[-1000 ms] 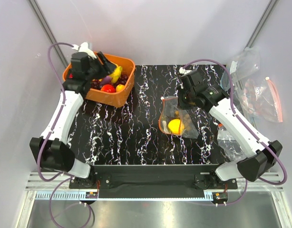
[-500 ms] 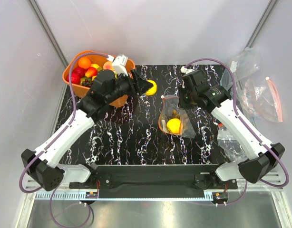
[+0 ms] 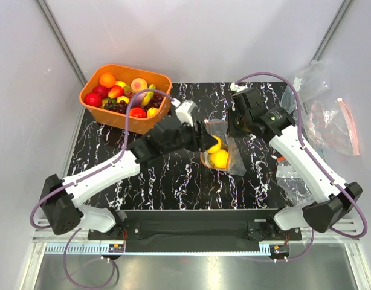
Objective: Place the food in the zip-top bag and seal the zipper
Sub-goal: Place the fake fruit in the zipper food storage bag.
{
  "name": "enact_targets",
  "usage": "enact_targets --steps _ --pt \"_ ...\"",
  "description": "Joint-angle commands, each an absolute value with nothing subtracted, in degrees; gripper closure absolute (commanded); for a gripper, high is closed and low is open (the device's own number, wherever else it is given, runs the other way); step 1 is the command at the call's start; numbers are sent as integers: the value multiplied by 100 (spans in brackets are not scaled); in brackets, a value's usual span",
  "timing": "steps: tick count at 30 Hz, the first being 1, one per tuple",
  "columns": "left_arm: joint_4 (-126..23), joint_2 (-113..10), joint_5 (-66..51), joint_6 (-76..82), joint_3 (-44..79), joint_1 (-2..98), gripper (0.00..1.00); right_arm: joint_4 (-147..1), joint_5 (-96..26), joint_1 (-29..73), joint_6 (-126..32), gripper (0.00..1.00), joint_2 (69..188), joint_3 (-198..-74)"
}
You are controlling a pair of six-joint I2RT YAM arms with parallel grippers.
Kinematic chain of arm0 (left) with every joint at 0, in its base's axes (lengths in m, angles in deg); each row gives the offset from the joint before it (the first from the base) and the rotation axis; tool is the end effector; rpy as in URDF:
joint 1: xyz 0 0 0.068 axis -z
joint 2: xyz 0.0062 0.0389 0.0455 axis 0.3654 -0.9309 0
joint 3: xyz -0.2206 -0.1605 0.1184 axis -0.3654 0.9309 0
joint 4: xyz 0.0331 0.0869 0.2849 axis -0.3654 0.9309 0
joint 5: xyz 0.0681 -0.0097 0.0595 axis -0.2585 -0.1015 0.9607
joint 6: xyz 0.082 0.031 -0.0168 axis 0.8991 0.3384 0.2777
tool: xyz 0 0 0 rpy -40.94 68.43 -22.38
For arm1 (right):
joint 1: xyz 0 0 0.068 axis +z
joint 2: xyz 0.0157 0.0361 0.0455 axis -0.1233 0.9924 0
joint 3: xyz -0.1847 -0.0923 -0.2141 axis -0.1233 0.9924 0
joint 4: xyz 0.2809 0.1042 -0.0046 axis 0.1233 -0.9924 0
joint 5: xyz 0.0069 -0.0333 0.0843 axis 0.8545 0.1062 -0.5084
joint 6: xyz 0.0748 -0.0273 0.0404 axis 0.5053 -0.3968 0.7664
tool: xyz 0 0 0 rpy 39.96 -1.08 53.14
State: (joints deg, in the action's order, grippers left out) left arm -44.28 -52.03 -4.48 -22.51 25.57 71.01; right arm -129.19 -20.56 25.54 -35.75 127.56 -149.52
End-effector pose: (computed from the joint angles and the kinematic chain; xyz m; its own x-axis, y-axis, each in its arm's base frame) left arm 0.2467 -0.3009 0.3493 -0.6458 -0.1714 -0.7440 0.5325 0.5972 -0.5999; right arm 0.2947 0.1777 0.3898 -0.7398 -0.1043 -0.6647 -0.2518 0.9590 0.1299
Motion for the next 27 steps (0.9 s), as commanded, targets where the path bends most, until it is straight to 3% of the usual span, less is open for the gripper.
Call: enact_targets --steps 1,8,10,11,12,27 --pt "-4803 -5415 59 -2033 2362 7381 55 -12918 -1940 2544 -3563 100 12779 -15156" --pt "-3723 -6152 955 -1480 1451 7759 43 -12874 -1949 2544 -3554 100 12806 -15156" --pt "-3459 -6425 1105 -1365 1229 7777 29 -12865 -1922 2552 -3545 100 12806 -15156" --pt "-3327 -6478 1114 -1364 1167 7786 9 -12874 -1913 2552 -3554 100 12806 -15156" --pt "-3282 -6496 1141 -1382 1106 7786 1 -12865 -1913 2544 -3554 100 12788 -15147" --pt "-2465 -5364 1730 -1153 1219 7751 1 -12768 -1781 2544 -3519 100 12647 -14945"
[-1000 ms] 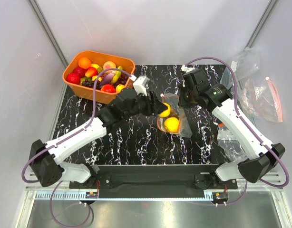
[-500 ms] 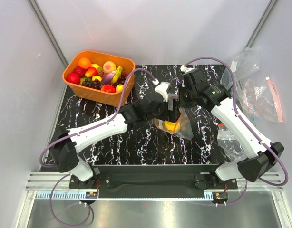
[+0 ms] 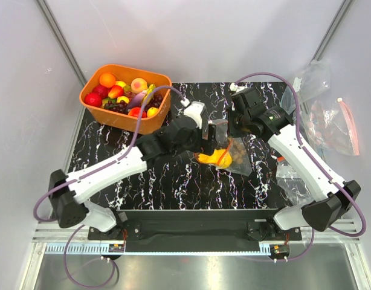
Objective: Place the food in the zip-top bag and seal the zipper
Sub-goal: Place the fake fruit in the zipper food storage bag, then adjust the zipper food storage bag at the center of the board.
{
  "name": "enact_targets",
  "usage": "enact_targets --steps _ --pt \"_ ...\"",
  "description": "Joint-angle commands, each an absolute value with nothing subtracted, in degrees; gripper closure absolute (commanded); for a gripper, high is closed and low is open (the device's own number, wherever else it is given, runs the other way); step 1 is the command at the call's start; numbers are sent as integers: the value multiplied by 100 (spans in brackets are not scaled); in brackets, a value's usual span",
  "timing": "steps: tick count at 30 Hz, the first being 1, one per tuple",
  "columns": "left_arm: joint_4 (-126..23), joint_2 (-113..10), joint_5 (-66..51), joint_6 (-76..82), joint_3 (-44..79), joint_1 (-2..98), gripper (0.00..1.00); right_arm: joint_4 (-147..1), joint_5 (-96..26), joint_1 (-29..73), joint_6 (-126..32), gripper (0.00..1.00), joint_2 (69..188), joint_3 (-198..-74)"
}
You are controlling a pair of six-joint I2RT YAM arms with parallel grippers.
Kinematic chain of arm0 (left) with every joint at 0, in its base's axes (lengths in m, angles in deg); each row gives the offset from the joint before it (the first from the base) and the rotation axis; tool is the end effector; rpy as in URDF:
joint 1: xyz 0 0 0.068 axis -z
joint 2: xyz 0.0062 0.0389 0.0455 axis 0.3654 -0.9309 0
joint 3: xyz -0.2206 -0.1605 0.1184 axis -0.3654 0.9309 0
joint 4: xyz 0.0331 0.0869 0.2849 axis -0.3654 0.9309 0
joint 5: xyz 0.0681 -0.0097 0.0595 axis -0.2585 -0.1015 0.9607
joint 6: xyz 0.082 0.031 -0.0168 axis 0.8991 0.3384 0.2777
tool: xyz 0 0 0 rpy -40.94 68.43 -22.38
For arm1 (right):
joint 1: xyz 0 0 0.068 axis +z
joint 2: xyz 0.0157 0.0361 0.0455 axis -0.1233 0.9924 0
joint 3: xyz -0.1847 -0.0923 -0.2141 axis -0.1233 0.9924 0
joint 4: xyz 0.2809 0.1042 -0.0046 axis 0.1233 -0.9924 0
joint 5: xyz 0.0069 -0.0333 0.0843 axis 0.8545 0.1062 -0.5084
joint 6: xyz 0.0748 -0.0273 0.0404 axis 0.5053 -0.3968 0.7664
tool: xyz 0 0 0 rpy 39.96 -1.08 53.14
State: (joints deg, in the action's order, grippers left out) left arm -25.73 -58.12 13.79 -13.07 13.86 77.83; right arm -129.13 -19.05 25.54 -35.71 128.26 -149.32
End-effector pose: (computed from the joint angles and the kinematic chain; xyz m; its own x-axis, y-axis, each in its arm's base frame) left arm 0.2377 -0.3253 0.3528 -0.5740 0.0424 -0.8177 0.4928 0.8155 -0.3036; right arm 0.2985 0.1777 0.3848 -0.7430 -0.1068 -0.6607 -0.2342 0.9663 0.1072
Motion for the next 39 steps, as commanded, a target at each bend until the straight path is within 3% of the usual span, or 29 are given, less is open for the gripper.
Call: enact_targets --steps 1,5,9,18,20,22,23,28,29,30,31,39 --pt "-2395 -5337 1704 -1145 1237 7716 1 -12777 -1773 2544 -3527 100 12647 -14945" --pt "-2306 -5275 1466 -1189 1473 7409 2 -12768 -1773 2552 -3519 100 12621 -14963" --pt "-2499 -5362 932 -1180 1754 7215 14 -12768 -1764 2544 -3519 100 12621 -14963" --pt "-2947 -5907 385 -1189 1808 7206 19 -12751 -1781 2544 -3484 100 12647 -14963" --pt "-3027 -5977 367 -1171 1843 7197 25 -12742 -1781 2544 -3475 100 12647 -14963" --pt "-3045 -6118 429 -1154 1835 7197 35 -12742 -1790 2544 -3483 100 12639 -14954" --pt "-3027 -6179 472 -1153 1817 7197 45 -12759 -1782 2544 -3475 100 12639 -14945" --pt "-2912 -6505 904 -1101 1825 7188 65 -12777 -1799 2544 -3466 100 12577 -14901" --pt "-2913 -6523 904 -1092 1843 7197 73 -12803 -1799 2552 -3457 100 12542 -14893" --pt "-2921 -6549 886 -1127 1896 7197 92 -12821 -1773 2552 -3448 100 12516 -14866" --pt "-2939 -6549 842 -1145 1913 7188 100 -12847 -1755 2544 -3448 100 12463 -14840" --pt "-1983 -6225 -123 -1250 466 7249 100 -12575 -1571 2535 -3466 100 12410 -14102"
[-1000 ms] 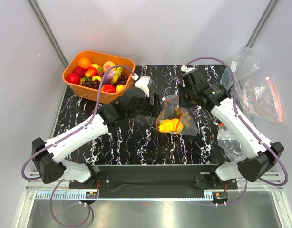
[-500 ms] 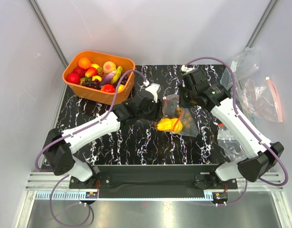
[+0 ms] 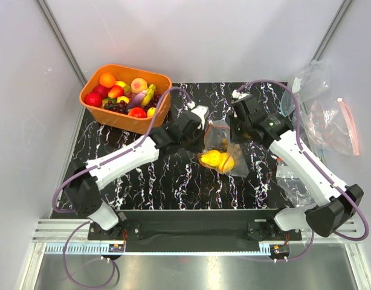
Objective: Place the food in the zip-top bag and seal the zipper
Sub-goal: Adjust the zipper food storage bag at the center of the board.
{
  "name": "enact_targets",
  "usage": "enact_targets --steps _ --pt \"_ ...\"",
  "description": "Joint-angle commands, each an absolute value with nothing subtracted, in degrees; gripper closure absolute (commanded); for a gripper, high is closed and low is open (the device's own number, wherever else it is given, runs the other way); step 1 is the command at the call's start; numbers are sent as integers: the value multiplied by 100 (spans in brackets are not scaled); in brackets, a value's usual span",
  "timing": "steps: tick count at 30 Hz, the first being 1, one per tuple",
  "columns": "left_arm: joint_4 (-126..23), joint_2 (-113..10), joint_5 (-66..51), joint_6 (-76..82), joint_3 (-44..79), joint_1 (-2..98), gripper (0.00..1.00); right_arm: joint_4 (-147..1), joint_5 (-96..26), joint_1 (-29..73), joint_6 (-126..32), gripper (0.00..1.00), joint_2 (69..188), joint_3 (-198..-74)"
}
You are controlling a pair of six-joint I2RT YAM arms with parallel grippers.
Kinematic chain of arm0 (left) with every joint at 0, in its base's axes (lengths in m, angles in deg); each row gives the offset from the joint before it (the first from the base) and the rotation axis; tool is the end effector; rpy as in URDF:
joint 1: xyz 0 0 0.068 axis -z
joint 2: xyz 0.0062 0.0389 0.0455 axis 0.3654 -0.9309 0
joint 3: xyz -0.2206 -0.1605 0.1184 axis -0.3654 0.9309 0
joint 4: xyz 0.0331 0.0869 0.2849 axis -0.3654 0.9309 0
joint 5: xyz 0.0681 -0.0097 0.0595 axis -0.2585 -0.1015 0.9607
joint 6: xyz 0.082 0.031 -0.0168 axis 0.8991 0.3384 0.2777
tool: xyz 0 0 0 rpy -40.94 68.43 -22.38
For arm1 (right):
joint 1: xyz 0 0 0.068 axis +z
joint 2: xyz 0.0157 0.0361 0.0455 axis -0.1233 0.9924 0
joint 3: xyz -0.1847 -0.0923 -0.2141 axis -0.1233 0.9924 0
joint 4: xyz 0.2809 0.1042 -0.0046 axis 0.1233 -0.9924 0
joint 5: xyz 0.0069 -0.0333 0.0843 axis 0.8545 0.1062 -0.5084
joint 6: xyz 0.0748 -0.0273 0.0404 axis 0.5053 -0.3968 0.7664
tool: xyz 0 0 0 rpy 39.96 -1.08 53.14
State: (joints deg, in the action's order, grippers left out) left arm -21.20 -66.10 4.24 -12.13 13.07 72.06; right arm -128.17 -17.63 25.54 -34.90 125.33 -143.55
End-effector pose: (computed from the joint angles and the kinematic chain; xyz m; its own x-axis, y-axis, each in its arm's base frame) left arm 0.2747 -0.3272 0.2926 -0.7134 0.1580 -0.6827 0.4715 0.8290 -0.3008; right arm 0.2879 0.1686 0.3653 -0.7592 -0.1029 -0.6427 -0.2063 0.9746 0.0877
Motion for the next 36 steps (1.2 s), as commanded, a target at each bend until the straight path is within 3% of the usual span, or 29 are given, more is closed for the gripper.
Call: enact_targets --steps 1,5,11,15,21,30,36 --pt "-1938 -6172 -212 -1259 202 7284 100 -12488 -1579 2517 -3457 100 12410 -14032" --pt "-2069 -6004 -415 -1259 278 7232 100 -12583 -1466 2430 -3518 100 12393 -14083" --pt "-2411 -6214 -784 -1399 1200 6898 100 -13391 -1113 2359 -3624 100 12357 -15635" --pt "-2194 -6452 -889 -1338 958 6845 100 -13568 -1482 2368 -3580 100 12349 -16202" --pt "-2121 -6488 -951 -1233 657 6854 100 -13313 -1527 2368 -3642 100 12419 -15509" --pt "-2605 -7033 -767 -1232 1236 6845 100 -12804 -1754 2368 -3808 100 12700 -14445" --pt "-2412 -6734 -187 -1145 1211 6784 100 -12390 -2256 2368 -4019 87 12358 -14145"
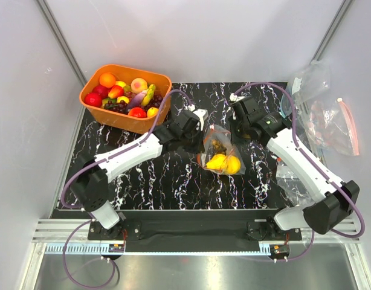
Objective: Place the food in the zip-top bag and seal the zipper
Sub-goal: Adjust the zipper food storage bag at the center of the board.
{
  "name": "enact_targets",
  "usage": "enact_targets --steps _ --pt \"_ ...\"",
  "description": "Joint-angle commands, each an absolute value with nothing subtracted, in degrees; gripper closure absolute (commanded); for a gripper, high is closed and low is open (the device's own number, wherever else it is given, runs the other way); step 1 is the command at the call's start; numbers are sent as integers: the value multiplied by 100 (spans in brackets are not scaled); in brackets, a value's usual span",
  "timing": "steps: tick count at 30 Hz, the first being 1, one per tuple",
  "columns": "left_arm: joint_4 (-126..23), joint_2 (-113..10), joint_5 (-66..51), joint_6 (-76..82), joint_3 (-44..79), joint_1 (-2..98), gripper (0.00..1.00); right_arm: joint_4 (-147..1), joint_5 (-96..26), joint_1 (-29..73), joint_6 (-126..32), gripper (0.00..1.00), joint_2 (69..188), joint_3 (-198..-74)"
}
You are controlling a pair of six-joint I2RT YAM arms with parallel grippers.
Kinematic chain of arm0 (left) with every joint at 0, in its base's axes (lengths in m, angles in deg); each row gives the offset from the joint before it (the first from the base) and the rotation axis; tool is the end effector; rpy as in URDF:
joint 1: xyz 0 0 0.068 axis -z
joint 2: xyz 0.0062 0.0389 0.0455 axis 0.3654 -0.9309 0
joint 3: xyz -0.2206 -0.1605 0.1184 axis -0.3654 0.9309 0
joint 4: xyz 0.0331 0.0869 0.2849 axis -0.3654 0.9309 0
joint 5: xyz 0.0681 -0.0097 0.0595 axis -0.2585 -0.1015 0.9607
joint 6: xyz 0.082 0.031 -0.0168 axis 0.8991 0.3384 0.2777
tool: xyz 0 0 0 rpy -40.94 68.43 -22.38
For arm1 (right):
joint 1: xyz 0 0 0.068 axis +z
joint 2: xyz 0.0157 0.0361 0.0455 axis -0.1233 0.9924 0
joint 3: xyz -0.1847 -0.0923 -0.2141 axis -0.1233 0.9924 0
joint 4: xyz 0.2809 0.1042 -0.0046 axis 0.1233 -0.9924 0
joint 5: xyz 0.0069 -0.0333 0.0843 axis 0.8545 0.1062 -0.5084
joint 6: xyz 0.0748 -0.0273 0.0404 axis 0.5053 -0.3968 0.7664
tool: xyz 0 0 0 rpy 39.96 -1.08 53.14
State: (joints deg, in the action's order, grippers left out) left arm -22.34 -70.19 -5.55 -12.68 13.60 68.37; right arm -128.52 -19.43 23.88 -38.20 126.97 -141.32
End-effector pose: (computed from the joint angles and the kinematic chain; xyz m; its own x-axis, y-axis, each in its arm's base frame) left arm 0.2937 -0.3271 0.2618 -0.7898 0.1746 -0.5880 0.4678 0.7915 -0.3933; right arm 0.2953 0.1647 0.3408 -0.7943 -0.1620 -0.5855 -0.2362 0.9703 0.0519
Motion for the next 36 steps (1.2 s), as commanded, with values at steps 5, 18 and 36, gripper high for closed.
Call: enact_targets --steps 5,18,36 --pt "-2473 -6637 -327 -1215 1175 6705 100 -12522 -2580 2377 -3853 50 12480 -14198" --pt "-2412 -6743 -292 -1250 991 6608 100 -12566 -3319 2649 -3238 52 12191 -14058" --pt "-2482 -6409 -652 -1373 973 6529 100 -12514 -3065 2763 -3193 50 12568 -14207"
